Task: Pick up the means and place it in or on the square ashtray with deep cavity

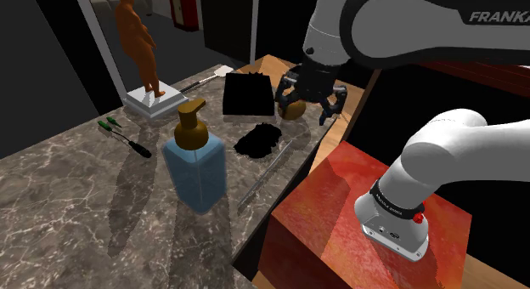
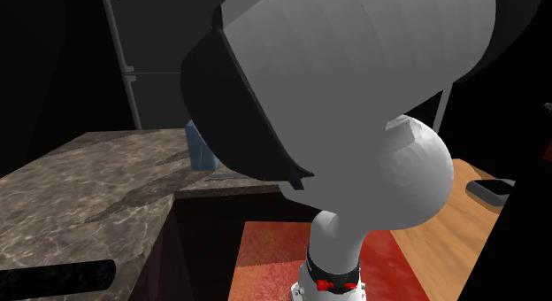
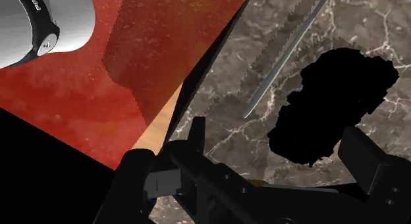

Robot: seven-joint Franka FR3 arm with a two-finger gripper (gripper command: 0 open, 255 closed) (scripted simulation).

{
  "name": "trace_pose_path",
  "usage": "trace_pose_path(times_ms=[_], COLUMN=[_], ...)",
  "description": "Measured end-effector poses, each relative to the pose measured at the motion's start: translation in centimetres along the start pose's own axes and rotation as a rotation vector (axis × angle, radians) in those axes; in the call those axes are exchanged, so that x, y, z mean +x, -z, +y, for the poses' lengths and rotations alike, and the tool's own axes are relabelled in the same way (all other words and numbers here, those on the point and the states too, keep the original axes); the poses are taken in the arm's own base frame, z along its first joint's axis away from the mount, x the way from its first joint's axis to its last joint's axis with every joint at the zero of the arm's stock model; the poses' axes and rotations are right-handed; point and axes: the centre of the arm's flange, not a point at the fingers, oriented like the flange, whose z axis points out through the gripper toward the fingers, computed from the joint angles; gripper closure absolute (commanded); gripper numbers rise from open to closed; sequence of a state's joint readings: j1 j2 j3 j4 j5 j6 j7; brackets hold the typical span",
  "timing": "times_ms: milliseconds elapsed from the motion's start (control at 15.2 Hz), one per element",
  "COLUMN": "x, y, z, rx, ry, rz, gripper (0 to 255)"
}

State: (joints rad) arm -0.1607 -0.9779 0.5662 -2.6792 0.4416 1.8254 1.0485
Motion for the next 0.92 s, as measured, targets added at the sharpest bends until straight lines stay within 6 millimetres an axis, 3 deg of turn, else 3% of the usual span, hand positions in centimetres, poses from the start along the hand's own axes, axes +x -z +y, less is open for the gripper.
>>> trace_pose_path(times_ms=[462,924], x=[-3.6,-4.2], y=[-6.9,-10.9], z=[-5.1,-5.6], rx=[-0.063,-0.071], ry=[-0.404,-0.458], rz=[0.005,0.004], gripper=[0,0])
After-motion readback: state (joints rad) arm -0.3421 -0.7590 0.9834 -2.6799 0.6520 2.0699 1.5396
